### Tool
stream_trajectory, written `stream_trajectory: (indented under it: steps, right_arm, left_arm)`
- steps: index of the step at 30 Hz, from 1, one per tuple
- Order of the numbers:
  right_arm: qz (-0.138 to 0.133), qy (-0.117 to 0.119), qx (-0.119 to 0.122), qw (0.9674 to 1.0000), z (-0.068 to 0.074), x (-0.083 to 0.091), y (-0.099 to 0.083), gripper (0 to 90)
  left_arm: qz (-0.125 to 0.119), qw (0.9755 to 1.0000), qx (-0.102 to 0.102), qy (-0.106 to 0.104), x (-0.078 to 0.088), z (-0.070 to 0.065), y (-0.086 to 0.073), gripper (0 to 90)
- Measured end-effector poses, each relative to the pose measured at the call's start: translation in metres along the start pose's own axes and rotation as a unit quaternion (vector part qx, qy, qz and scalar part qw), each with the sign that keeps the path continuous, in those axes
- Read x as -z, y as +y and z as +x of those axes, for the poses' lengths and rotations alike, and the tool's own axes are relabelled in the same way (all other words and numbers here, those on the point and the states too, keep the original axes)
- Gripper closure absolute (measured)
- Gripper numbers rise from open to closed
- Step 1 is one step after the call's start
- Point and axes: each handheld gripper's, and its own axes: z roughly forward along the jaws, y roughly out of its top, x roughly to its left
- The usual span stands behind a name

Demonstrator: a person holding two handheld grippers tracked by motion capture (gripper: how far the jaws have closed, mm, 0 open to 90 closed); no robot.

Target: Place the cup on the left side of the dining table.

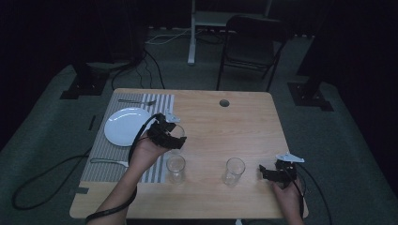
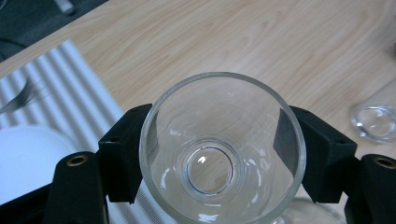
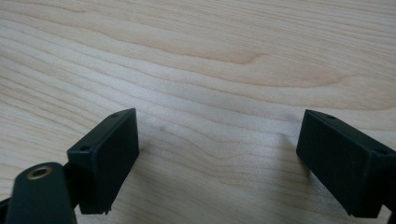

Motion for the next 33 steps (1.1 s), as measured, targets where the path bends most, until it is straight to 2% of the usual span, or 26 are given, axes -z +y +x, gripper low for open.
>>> stream_trajectory:
  steps: [4, 12, 14, 15, 20, 25, 29, 33]
  right_arm:
    - [0.000, 0.000, 0.000, 1.0000, 0.000, 0.000, 0.000, 12.6]
    - [0.000, 0.000, 0.000, 1.0000, 0.000, 0.000, 0.000, 12.6]
    - [0.000, 0.000, 0.000, 1.0000, 0.000, 0.000, 0.000, 12.6]
    - [0.001, 0.000, -0.001, 1.0000, 0.000, 0.000, 0.000, 12.6]
    - [0.000, 0.000, 0.000, 1.0000, 0.000, 0.000, 0.000, 12.6]
    - [0.001, 0.000, 0.000, 1.0000, 0.000, 0.000, 0.000, 12.6]
    - [0.001, 0.000, -0.001, 1.0000, 0.000, 0.000, 0.000, 12.6]
    - [0.001, 0.000, -0.001, 1.0000, 0.000, 0.000, 0.000, 12.6]
  left_arm:
    - [0.009, 0.9998, 0.015, 0.005, 0.006, 0.014, -0.010, 28.7]
    - [0.016, 0.9983, 0.046, 0.033, 0.016, 0.040, -0.032, 28.7]
    - [0.017, 0.9979, 0.050, 0.037, 0.016, 0.043, -0.035, 28.7]
    - [0.026, 0.9972, 0.058, 0.039, 0.014, 0.049, -0.042, 28.7]
    - [0.036, 0.9958, 0.077, 0.035, 0.007, 0.060, -0.055, 28.7]
    - [0.050, 0.9931, 0.085, 0.063, 0.003, 0.070, -0.065, 28.8]
    - [0.056, 0.9916, 0.103, 0.055, 0.001, 0.081, -0.072, 28.7]
    - [0.056, 0.9898, 0.113, 0.066, -0.002, 0.087, -0.076, 28.7]
